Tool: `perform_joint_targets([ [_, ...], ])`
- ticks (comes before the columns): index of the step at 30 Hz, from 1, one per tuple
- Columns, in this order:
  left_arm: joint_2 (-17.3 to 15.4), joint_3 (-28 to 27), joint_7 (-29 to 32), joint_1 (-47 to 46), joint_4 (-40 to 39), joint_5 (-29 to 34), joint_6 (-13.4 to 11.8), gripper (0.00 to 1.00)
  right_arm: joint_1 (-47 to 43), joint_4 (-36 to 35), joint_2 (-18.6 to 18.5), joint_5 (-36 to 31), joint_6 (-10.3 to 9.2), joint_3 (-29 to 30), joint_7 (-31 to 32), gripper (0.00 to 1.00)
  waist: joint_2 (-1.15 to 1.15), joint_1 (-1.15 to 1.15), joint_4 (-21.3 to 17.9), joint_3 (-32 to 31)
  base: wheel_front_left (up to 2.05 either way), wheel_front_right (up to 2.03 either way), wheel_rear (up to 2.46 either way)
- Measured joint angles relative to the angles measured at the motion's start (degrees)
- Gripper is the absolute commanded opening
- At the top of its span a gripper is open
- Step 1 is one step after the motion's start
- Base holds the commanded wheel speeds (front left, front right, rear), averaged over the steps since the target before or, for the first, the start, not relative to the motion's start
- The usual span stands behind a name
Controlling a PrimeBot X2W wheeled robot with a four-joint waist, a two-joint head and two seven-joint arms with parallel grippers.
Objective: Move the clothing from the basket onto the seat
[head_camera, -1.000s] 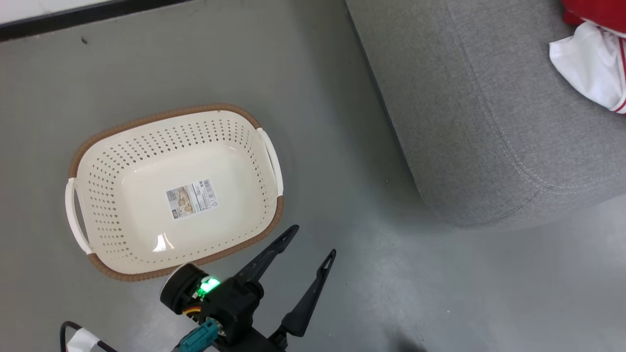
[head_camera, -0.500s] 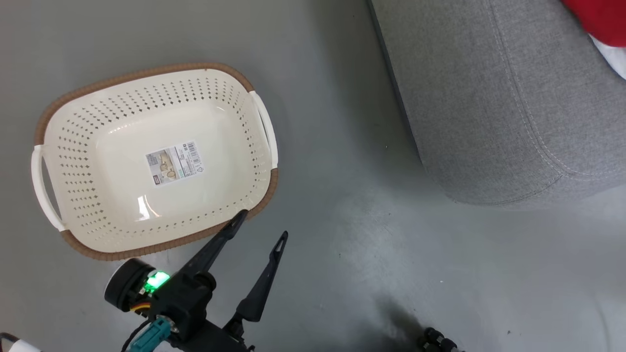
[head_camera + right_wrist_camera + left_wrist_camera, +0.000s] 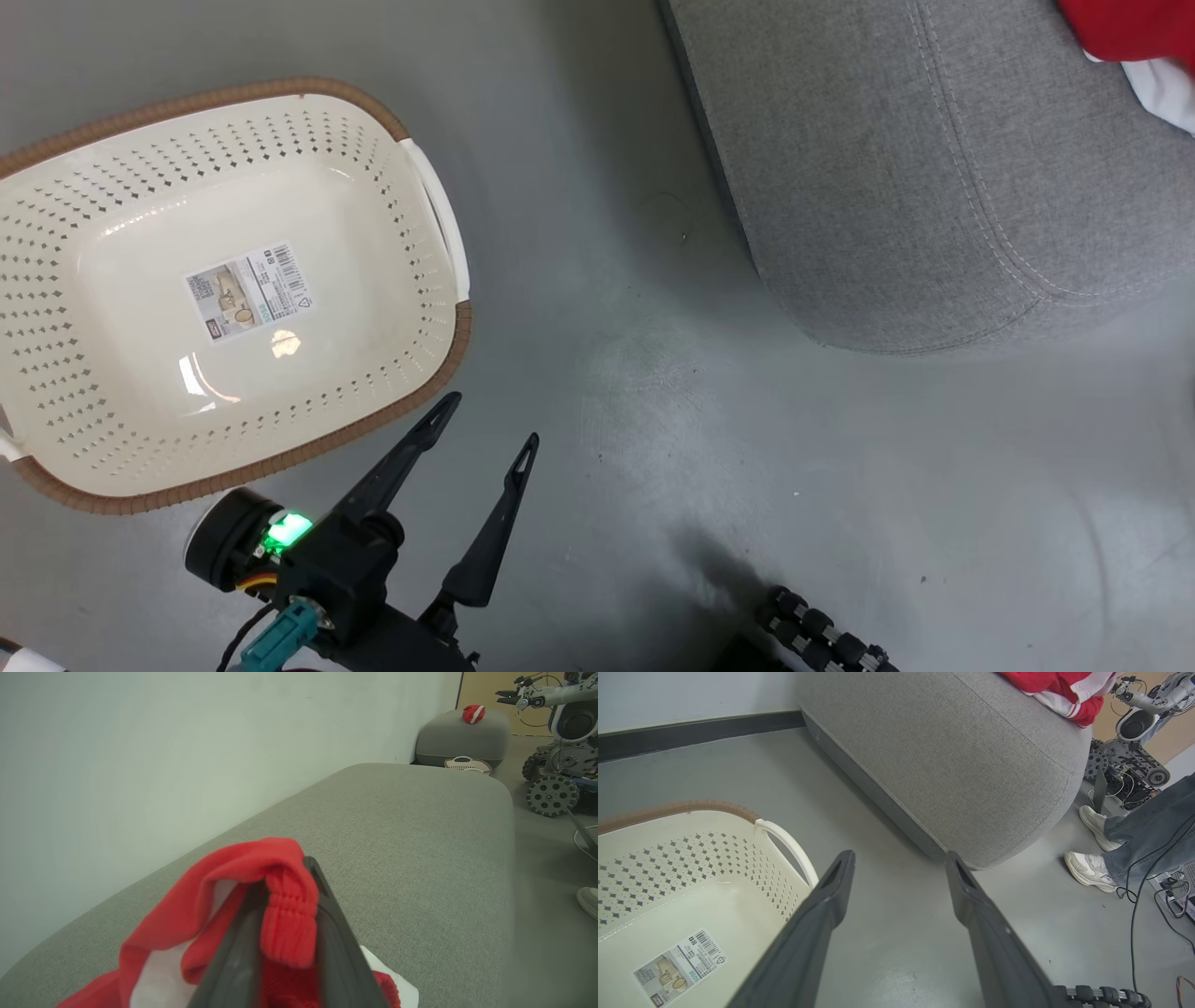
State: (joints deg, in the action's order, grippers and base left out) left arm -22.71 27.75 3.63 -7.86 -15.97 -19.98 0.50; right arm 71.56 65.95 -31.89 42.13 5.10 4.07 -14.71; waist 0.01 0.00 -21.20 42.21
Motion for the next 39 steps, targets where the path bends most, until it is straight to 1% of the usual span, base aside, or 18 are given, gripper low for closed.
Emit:
perform_joint_targets([
  [1, 0.08, -0.01, 0.07, -0.01, 0.0, 0.0, 0.0, 1.0, 0.02, 0.0, 0.15, -0.16, 0.04, -0.26, 0.0, 0.69, 0.0, 0.0, -0.15, 0.08, 0.0, 0.0, 0.0],
  [2, 0.19, -0.03, 0.07, -0.01, 0.0, 0.0, -0.01, 1.0, 0.03, -0.02, 0.32, -0.58, 0.31, -0.63, 0.0, 0.99, 0.0, 0.0, -0.28, 0.11, 0.0, 0.0, 0.0],
  [7, 0.8, -0.22, -0.27, -0.01, 0.45, -0.02, -0.11, 1.0, 0.47, -0.59, 2.29, -2.76, 1.1, -2.85, 0.0, 1.0, 0.0, 0.0, -0.73, -0.71, 0.0, 0.0, 0.0],
  [12, 1.76, -0.82, -1.3, -0.01, 2.13, -0.35, -0.71, 1.0, 0.2, -3.35, 3.55, -4.23, 1.57, -4.8, 0.0, 1.0, 0.0, 0.0, -1.44, -2.42, 0.0, 0.0, 0.0],
  [16, 3.05, -1.01, -2.5, 0.13, 4.32, -1.37, -1.09, 1.0, -3.8, -6.62, 5.11, -6.37, 1.99, -6.49, 0.0, 1.0, 0.0, -0.01, -2.11, -4.54, 0.0, 0.0, 0.0],
  [19, 3.86, -1.32, -3.39, 0.15, 5.15, -1.77, -1.55, 1.0, -7.21, -8.64, 5.39, -6.58, 1.99, -6.69, 0.0, 1.0, 0.0, -0.01, -2.42, -5.84, 0.0, 0.0, 0.0],
  [22, 5.04, -2.3, -4.74, 0.16, 6.46, -2.25, -2.13, 1.0, -12.77, -12.61, 5.39, -6.94, 1.99, -6.79, 0.0, 1.0, -0.01, -0.01, -2.81, -7.96, 0.0, 0.0, 0.0],
  [28, 7.78, -4.69, -8.1, 0.16, 9.46, -4.43, -3.61, 1.0, -24.42, -24.86, 6.53, -7.0, 1.99, -7.81, 0.0, 1.0, -0.01, -0.01, -3.01, -12.58, 0.0, 0.0, 0.0],
  [35, 11.76, -6.04, -11.46, 0.09, 14.46, -5.78, -4.61, 1.0, -35.07, -35.85, 10.62, -6.02, 1.99, -7.48, 0.0, 1.0, -0.02, -0.02, -1.34, -18.0, 0.0, 0.0, 0.0],
  [39, 13.89, -6.76, -13.37, 0.18, 17.31, -7.09, -5.13, 1.0, -38.41, -38.88, 14.26, -5.88, 1.99, -9.96, 0.0, 1.0, -0.02, -0.02, 1.02, -20.66, 0.0, 0.0, 0.0],
])
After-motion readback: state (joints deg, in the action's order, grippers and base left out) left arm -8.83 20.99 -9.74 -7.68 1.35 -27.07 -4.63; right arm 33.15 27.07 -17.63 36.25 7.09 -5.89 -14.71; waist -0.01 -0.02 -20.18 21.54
